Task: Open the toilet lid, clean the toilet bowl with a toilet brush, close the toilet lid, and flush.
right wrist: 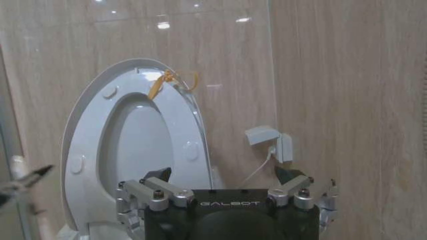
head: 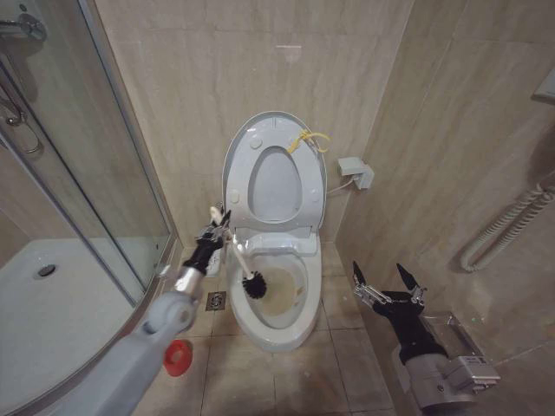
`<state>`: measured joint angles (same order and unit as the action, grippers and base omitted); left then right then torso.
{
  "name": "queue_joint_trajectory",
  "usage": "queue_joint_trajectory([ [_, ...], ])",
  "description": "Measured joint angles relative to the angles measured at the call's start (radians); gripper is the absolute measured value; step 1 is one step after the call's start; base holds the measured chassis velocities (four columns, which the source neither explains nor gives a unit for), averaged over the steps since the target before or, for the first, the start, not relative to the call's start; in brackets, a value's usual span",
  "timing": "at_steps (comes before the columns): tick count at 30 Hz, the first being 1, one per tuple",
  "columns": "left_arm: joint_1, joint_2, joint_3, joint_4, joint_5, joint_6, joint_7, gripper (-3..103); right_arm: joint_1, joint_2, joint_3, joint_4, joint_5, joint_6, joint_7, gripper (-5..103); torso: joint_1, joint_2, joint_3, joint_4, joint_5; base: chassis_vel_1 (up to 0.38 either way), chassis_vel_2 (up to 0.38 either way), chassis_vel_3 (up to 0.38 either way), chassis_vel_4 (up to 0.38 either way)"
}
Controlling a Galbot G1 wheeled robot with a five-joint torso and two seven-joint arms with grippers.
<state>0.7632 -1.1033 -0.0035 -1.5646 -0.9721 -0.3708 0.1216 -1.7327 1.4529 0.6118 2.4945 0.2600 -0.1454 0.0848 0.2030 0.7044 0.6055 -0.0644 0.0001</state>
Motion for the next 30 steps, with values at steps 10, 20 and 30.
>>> queue_joint_trajectory([
  [10, -0.107, -0.183, 0.083, 0.383, 0.08, -0.138, 0.091, 26, 0.0, 0.0, 0.0, 0.0, 0.0, 0.0, 0.0, 100, 0.0, 0.0, 0.0, 0.0006, 0.0, 0.0, 0.0, 0.0, 0.0],
  [20, -0.13, -0.239, 0.093, 0.541, 0.075, -0.156, 0.121, 26, 0.0, 0.0, 0.0, 0.0, 0.0, 0.0, 0.0, 100, 0.0, 0.0, 0.0, 0.0003, 0.0002, 0.0, 0.0, 0.0, 0.0],
  [30, -0.118, -0.289, 0.097, 0.64, 0.139, -0.18, 0.133, 26, 0.0, 0.0, 0.0, 0.0, 0.0, 0.0, 0.0, 100, 0.0, 0.0, 0.0, 0.0003, 0.0001, 0.0, 0.0, 0.0, 0.0],
])
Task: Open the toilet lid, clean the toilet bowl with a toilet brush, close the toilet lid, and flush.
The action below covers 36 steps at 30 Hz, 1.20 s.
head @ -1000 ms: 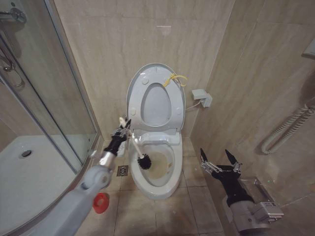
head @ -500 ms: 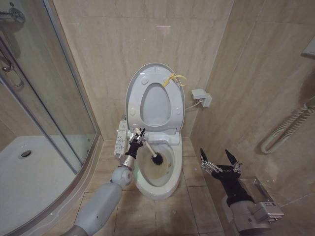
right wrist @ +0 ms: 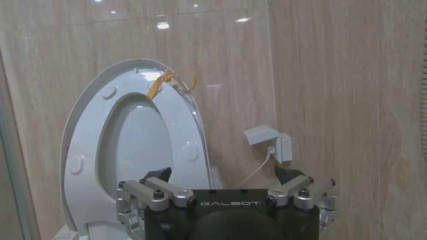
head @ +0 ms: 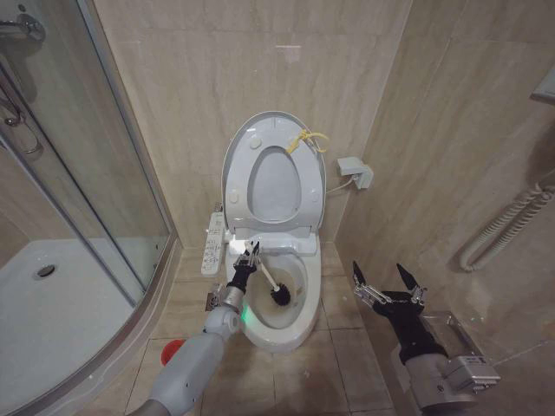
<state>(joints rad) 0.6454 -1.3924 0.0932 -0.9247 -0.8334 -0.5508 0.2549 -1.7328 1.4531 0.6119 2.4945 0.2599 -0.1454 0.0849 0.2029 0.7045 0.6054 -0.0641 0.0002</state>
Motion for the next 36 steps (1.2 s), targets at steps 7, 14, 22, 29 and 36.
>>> queue_joint_trajectory([
  [7, 0.035, 0.027, 0.039, -0.022, 0.139, 0.043, -0.045, 26, 0.0, 0.0, 0.0, 0.0, 0.0, 0.0, 0.0, 100, 0.0, 0.0, 0.0, 0.0, 0.0003, 0.0, 0.0, 0.0, 0.0],
  [14, 0.08, 0.008, 0.029, -0.149, -0.066, 0.068, -0.1, 21, 0.0, 0.0, 0.0, 0.0, 0.0, 0.0, 0.0, 100, 0.0, 0.0, 0.0, -0.0003, -0.0002, 0.0, 0.0, 0.0, 0.0],
  [22, 0.082, 0.002, 0.017, -0.238, -0.168, 0.079, -0.145, 19, 0.0, 0.0, 0.0, 0.0, 0.0, 0.0, 0.0, 100, 0.0, 0.0, 0.0, 0.0001, -0.0001, 0.0, 0.0, 0.0, 0.0],
  [29, 0.082, -0.005, 0.006, -0.156, -0.073, 0.09, -0.15, 19, 0.0, 0.0, 0.0, 0.0, 0.0, 0.0, 0.0, 100, 0.0, 0.0, 0.0, 0.0, -0.0004, 0.0, 0.0, 0.0, 0.0],
  [36, 0.081, -0.006, 0.001, -0.116, 0.107, 0.064, -0.133, 19, 0.0, 0.0, 0.0, 0.0, 0.0, 0.0, 0.0, 100, 0.0, 0.0, 0.0, 0.0003, -0.0002, 0.0, 0.0, 0.0, 0.0],
])
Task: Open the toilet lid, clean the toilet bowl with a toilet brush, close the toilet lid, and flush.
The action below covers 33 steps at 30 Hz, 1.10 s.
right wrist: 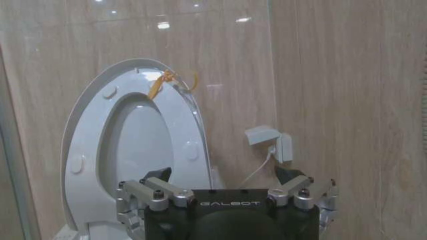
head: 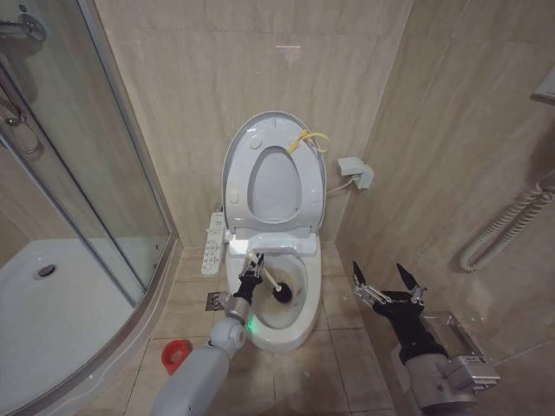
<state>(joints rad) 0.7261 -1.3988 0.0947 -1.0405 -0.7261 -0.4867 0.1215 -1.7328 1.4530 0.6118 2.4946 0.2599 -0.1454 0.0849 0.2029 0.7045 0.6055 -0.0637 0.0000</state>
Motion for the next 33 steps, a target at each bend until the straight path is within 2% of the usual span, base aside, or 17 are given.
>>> queue_joint_trajectory([
  [2, -0.019, -0.022, 0.008, 0.0, -0.074, -0.018, 0.011, 19, 0.0, 0.0, 0.0, 0.0, 0.0, 0.0, 0.0, 100, 0.0, 0.0, 0.0, -0.0001, 0.0002, 0.0, 0.0, 0.0, 0.0],
  [3, -0.019, -0.022, 0.008, 0.0, -0.074, -0.018, 0.011, 19, 0.0, 0.0, 0.0, 0.0, 0.0, 0.0, 0.0, 100, 0.0, 0.0, 0.0, -0.0001, 0.0002, 0.0, 0.0, 0.0, 0.0],
  [6, -0.04, -0.071, 0.0, 0.013, -0.188, -0.031, 0.026, 19, 0.0, 0.0, 0.0, 0.0, 0.0, 0.0, 0.0, 100, 0.0, 0.0, 0.0, -0.0004, 0.0004, 0.0, 0.0, 0.0, 0.0],
  [9, -0.048, -0.098, -0.007, 0.042, -0.207, -0.034, 0.035, 19, 0.0, 0.0, 0.0, 0.0, 0.0, 0.0, 0.0, 100, 0.0, 0.0, 0.0, 0.0, 0.0005, 0.0, 0.0, 0.0, 0.0],
  [12, -0.046, -0.111, -0.015, 0.08, -0.168, -0.038, 0.041, 19, 0.0, 0.0, 0.0, 0.0, 0.0, 0.0, 0.0, 100, 0.0, 0.0, 0.0, 0.0, 0.0004, 0.0, 0.0, 0.0, 0.0],
  [13, -0.042, -0.11, -0.018, 0.094, -0.129, -0.044, 0.046, 19, 0.0, 0.0, 0.0, 0.0, 0.0, 0.0, 0.0, 100, 0.0, 0.0, 0.0, -0.0002, 0.0003, 0.0, 0.0, 0.0, 0.0],
  [15, -0.032, -0.1, -0.03, 0.124, 0.02, -0.069, 0.07, 19, 0.0, 0.0, 0.0, 0.0, 0.0, 0.0, 0.0, 100, 0.0, 0.0, 0.0, -0.0002, -0.0001, 0.0, 0.0, 0.0, 0.0],
  [16, -0.032, -0.1, -0.03, 0.124, 0.02, -0.069, 0.07, 19, 0.0, 0.0, 0.0, 0.0, 0.0, 0.0, 0.0, 100, 0.0, 0.0, 0.0, -0.0002, -0.0001, 0.0, 0.0, 0.0, 0.0],
  [18, -0.029, -0.093, -0.034, 0.131, 0.105, -0.091, 0.084, 19, 0.0, 0.0, 0.0, 0.0, 0.0, 0.0, 0.0, 100, 0.0, 0.0, 0.0, -0.0002, 0.0, 0.0, 0.0, 0.0, 0.0],
  [19, -0.03, -0.096, -0.036, 0.132, 0.12, -0.098, 0.084, 18, 0.0, 0.0, 0.0, 0.0, 0.0, 0.0, 0.0, 100, 0.0, 0.0, 0.0, -0.0004, -0.0001, 0.0, 0.0, 0.0, 0.0],
  [23, -0.047, -0.125, -0.038, 0.137, 0.094, -0.116, 0.064, 18, 0.0, 0.0, 0.0, 0.0, 0.0, 0.0, 0.0, 100, 0.0, 0.0, 0.0, -0.0003, 0.0, 0.0, 0.0, 0.0, 0.0],
  [25, -0.065, -0.166, -0.038, 0.136, -0.007, -0.13, 0.037, 18, 0.0, 0.0, 0.0, 0.0, 0.0, 0.0, 0.0, 100, 0.0, 0.0, 0.0, -0.0005, 0.0002, 0.0, 0.0, 0.0, 0.0],
  [27, -0.069, -0.186, -0.037, 0.13, -0.065, -0.128, 0.021, 19, 0.0, 0.0, 0.0, 0.0, 0.0, 0.0, 0.0, 100, 0.0, 0.0, 0.0, -0.0005, 0.0002, 0.0, 0.0, 0.0, 0.0],
  [30, -0.065, -0.193, -0.036, 0.125, -0.08, -0.113, 0.013, 19, 0.0, 0.0, 0.0, 0.0, 0.0, 0.0, 0.0, 100, 0.0, 0.0, 0.0, -0.0005, 0.0002, 0.0, 0.0, 0.0, 0.0],
  [32, -0.047, -0.169, -0.033, 0.124, -0.024, -0.098, 0.016, 19, 0.0, 0.0, 0.0, 0.0, 0.0, 0.0, 0.0, 100, 0.0, 0.0, 0.0, -0.0005, 0.0, 0.0, 0.0, 0.0, 0.0],
  [33, -0.047, -0.169, -0.033, 0.124, -0.024, -0.098, 0.016, 19, 0.0, 0.0, 0.0, 0.0, 0.0, 0.0, 0.0, 100, 0.0, 0.0, 0.0, -0.0005, 0.0, 0.0, 0.0, 0.0, 0.0],
])
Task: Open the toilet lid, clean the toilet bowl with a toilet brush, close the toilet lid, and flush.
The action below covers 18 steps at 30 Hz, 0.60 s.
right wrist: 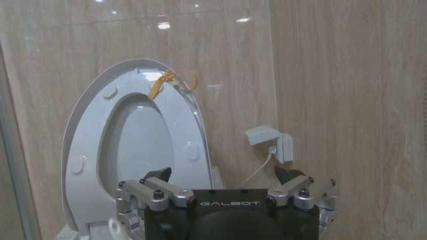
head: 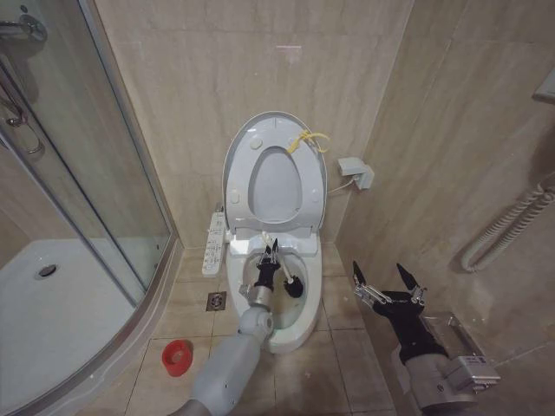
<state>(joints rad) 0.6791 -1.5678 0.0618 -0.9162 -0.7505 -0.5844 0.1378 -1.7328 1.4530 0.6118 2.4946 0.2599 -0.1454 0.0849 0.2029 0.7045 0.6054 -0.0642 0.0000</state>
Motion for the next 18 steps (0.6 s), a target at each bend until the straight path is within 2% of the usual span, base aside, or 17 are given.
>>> queue_joint_trajectory([
  [3, 0.026, 0.047, -0.002, -0.017, 0.096, 0.015, 0.007, 19, 0.0, 0.0, 0.0, 0.0, 0.0, 0.0, 0.0, 100, 0.0, 0.0, 0.0, 0.0005, -0.0001, 0.0, 0.0, 0.0, 0.0],
  [6, 0.04, 0.069, -0.009, -0.042, 0.123, 0.024, 0.005, 19, 0.0, 0.0, 0.0, 0.0, 0.0, 0.0, 0.0, 100, 0.0, 0.0, 0.0, 0.0003, -0.0001, 0.0, 0.0, 0.0, 0.0],
  [8, 0.045, 0.072, -0.009, -0.061, 0.1, 0.032, -0.001, 19, 0.0, 0.0, 0.0, 0.0, 0.0, 0.0, 0.0, 100, 0.0, 0.0, 0.0, 0.0002, -0.0001, 0.0, 0.0, 0.0, 0.0],
  [12, 0.07, 0.064, -0.009, -0.197, -0.16, 0.082, -0.044, 17, 0.0, 0.0, 0.0, 0.0, 0.0, 0.0, 0.0, 100, 0.0, 0.0, 0.0, 0.0, 0.0001, 0.0, 0.0, 0.0, 0.0],
  [15, 0.075, 0.058, -0.014, -0.205, -0.19, 0.087, -0.044, 17, 0.0, 0.0, 0.0, 0.0, 0.0, 0.0, 0.0, 100, 0.0, 0.0, 0.0, 0.0003, 0.0, 0.0, 0.0, 0.0, 0.0],
  [17, 0.075, 0.059, -0.02, -0.147, -0.097, 0.064, -0.011, 18, 0.0, 0.0, 0.0, 0.0, 0.0, 0.0, 0.0, 100, 0.0, 0.0, 0.0, 0.0001, 0.0001, 0.0, 0.0, 0.0, 0.0],
  [18, 0.075, 0.059, -0.02, -0.147, -0.097, 0.064, -0.011, 18, 0.0, 0.0, 0.0, 0.0, 0.0, 0.0, 0.0, 100, 0.0, 0.0, 0.0, 0.0001, 0.0001, 0.0, 0.0, 0.0, 0.0],
])
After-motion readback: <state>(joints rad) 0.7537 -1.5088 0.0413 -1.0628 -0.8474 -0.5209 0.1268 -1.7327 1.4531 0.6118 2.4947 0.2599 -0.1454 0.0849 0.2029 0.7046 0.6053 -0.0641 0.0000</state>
